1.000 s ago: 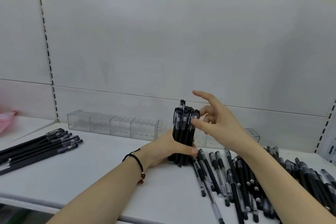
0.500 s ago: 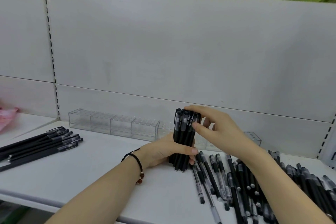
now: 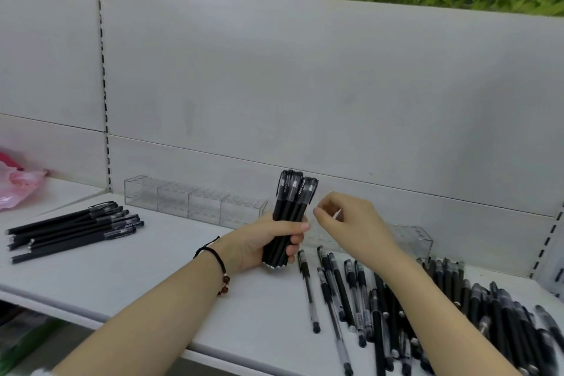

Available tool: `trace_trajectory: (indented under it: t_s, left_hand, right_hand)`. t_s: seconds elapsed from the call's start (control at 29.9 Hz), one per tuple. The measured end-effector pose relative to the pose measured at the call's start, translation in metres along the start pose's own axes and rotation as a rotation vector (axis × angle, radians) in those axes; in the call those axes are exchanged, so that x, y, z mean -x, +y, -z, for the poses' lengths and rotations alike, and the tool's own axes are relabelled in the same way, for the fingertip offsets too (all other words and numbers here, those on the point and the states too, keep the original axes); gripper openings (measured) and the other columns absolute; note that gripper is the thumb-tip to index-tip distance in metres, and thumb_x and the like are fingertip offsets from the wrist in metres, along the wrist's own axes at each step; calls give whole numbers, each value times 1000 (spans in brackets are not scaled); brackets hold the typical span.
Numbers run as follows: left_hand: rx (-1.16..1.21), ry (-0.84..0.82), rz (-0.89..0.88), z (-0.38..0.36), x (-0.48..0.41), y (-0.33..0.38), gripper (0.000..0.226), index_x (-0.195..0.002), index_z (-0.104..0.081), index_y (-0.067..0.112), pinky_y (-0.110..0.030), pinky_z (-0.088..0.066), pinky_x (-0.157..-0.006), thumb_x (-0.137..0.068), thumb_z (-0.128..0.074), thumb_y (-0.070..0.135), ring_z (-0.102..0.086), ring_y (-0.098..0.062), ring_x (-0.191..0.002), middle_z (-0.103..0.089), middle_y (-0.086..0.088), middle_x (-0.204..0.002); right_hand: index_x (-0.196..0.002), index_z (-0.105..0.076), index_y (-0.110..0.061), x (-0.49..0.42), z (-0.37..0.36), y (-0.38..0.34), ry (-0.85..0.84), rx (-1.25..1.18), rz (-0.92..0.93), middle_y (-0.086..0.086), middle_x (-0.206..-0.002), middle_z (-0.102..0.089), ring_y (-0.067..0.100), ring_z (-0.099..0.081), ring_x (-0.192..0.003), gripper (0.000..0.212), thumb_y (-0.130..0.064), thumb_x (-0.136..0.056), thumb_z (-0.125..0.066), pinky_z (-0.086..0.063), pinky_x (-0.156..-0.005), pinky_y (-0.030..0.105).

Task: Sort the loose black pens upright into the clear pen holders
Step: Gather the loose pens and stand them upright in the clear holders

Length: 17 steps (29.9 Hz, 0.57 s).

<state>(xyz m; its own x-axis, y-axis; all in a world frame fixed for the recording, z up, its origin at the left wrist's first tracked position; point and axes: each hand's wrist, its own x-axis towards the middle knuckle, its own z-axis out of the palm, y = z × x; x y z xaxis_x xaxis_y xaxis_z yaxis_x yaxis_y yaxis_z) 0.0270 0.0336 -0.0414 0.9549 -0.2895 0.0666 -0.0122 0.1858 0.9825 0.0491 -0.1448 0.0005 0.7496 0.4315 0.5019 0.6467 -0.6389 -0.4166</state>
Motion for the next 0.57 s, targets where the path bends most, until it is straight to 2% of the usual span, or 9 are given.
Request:
trace_trajectory:
  t_s: [0.07,0.1,0.17,0.27,0.33,0.4,0.5,0.57]
  left_hand:
    - [-95,44,5,-6,-2,-2,12,-86,-55,13,-26,-46,-52,-87,-66,12,-50,-13,-50,-51,1,-61]
    - [-195,117,-5,-9,-3,0,12,-84,-54,12,-26,-46,-52,-88,-65,8,-51,-14,-49,-53,-1,-61]
    - [-399,340,-37,-13,-4,4,16,-78,-53,11,-23,-45,-47,-86,-65,4,-54,-13,-45,-56,-4,-62]
    - [-633,600,-108,-2,2,15,16,-76,-51,14,-18,-43,-44,-79,-66,6,-57,-9,-41,-60,-2,-61]
    - [-825,662,-104,17,19,26,14,-78,-53,18,-20,-46,-49,-75,-65,10,-61,-11,-47,-63,1,-61]
    - [-1098,679,-19,39,44,39,14,-82,-54,19,-24,-48,-54,-73,-63,14,-64,-18,-61,-65,0,-70]
    - [-1544,712,160,74,83,57,19,-93,-51,21,-25,-38,-57,-77,-62,19,-56,-22,-76,-58,1,-86]
    - [-1678,717,253,101,106,64,23,-96,-47,22,-25,-35,-58,-78,-61,19,-53,-21,-78,-54,2,-90]
  right_hand:
    - [-85,-64,-30,2,0,-3,-82,71,19,-15,-85,-64,8,-59,-77,16,-39,-92,-52,-51,-69,34]
    - [-85,-63,-30,3,-1,-4,-119,152,35,-15,-87,-64,9,-59,-79,16,-38,-92,-51,-48,-65,30]
    - [-93,-62,-29,4,-4,-6,-165,317,80,-13,-93,-62,11,-55,-83,17,-38,-93,-48,-39,-61,27]
    - [-100,-62,-28,5,-8,-3,-223,341,92,-12,-98,-60,9,-52,-84,19,-38,-94,-48,-38,-65,27]
    - [-97,-61,-30,5,-8,-1,-267,304,79,-13,-95,-58,7,-53,-84,14,-37,-93,-50,-45,-70,29]
    - [-93,-60,-33,3,-7,-1,-293,276,73,-14,-94,-58,5,-53,-82,10,-37,-93,-51,-49,-76,31]
    - [-94,-59,-35,-2,-7,-12,-344,316,90,-19,-93,-56,2,-53,-83,9,-37,-93,-50,-49,-77,27]
    - [-96,-60,-35,-7,-13,-32,-405,299,95,-22,-91,-56,0,-54,-83,10,-39,-93,-50,-50,-78,27]
